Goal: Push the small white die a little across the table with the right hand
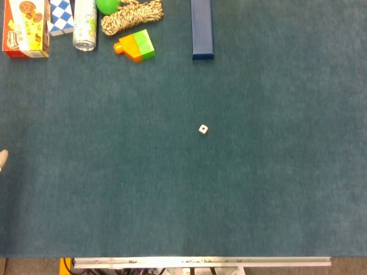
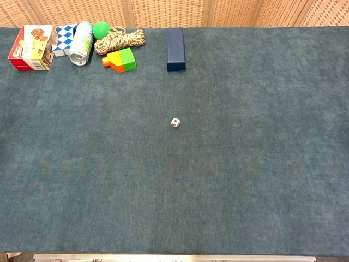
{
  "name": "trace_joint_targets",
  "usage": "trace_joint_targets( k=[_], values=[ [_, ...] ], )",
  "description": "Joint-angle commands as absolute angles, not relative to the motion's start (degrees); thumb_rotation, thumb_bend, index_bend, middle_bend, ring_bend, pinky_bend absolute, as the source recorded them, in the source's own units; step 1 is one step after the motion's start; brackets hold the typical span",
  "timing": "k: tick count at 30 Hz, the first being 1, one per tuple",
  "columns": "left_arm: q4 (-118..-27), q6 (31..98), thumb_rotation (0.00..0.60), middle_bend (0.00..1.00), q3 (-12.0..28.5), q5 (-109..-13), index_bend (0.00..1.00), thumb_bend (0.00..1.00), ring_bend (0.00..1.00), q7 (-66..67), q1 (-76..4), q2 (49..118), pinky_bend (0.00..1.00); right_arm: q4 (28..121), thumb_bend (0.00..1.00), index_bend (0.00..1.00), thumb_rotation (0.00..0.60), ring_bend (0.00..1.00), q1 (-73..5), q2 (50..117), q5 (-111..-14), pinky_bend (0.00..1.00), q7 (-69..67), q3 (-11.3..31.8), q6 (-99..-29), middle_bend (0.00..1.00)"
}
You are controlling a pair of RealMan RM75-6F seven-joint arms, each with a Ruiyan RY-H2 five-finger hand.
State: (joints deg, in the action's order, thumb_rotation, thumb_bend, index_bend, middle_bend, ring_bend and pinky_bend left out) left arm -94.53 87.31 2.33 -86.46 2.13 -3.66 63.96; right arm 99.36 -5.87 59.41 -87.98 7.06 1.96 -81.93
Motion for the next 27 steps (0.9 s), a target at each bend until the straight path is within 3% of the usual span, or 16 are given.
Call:
trace_joint_targets(
  k=[1, 10, 15, 18, 21, 24, 27],
  values=[
    [-94.5, 87.1, 0.6, 0.14, 2.3, -86.4, 0.14, 0.22, 0.17, 2.2, -3.7, 64.0, 0.1, 99.3, 0.43, 0.13, 0.6, 0.26, -5.9, 59.4, -87.9, 0.42, 7.1, 2.0, -81.9, 0.31],
    [-94.7, 87.4, 0.6, 0.14, 2.2, -86.6, 0.14, 0.22, 0.17, 2.1, -3.5, 63.8, 0.1, 100.0, 0.43, 0.13, 0.6, 0.27, -6.9, 58.6, -89.0, 0.42, 6.2, 2.8, -82.0, 0.31],
    [-95.0, 87.5, 0.6, 0.14, 2.0, -87.0, 0.14, 0.22, 0.17, 1.8, -3.5, 63.6, 0.1, 101.7, 0.43, 0.13, 0.6, 0.32, -9.4, 57.4, -90.4, 0.43, 5.4, 3.2, -79.3, 0.35],
    [-95.2, 87.6, 0.6, 0.14, 1.9, -87.4, 0.14, 0.22, 0.17, 1.6, -3.4, 63.5, 0.1, 103.2, 0.43, 0.13, 0.6, 0.43, -11.5, 56.8, -91.6, 0.52, 5.9, 3.5, -76.8, 0.4],
    [-95.4, 87.6, 0.6, 0.14, 1.7, -87.7, 0.14, 0.22, 0.17, 1.5, -3.4, 63.4, 0.1, 105.0, 0.43, 0.13, 0.6, 0.57, -14.3, 56.3, -92.8, 0.68, 6.3, 3.7, -73.3, 0.48],
    [-95.8, 87.6, 0.6, 0.14, 1.4, -88.2, 0.14, 0.22, 0.17, 1.8, -3.4, 63.3, 0.1, 106.9, 0.58, 0.13, 0.6, 0.75, -17.7, 56.0, -93.4, 0.87, 7.2, 4.1, -68.6, 0.64],
    [-96.0, 87.4, 0.6, 0.14, 0.9, -89.0, 0.14, 0.22, 0.17, 2.2, -3.5, 63.3, 0.1, 108.2, 0.75, 0.13, 0.6, 0.87, -21.2, 56.6, -92.9, 0.97, 8.2, 4.7, -63.6, 0.76]
  ],
)
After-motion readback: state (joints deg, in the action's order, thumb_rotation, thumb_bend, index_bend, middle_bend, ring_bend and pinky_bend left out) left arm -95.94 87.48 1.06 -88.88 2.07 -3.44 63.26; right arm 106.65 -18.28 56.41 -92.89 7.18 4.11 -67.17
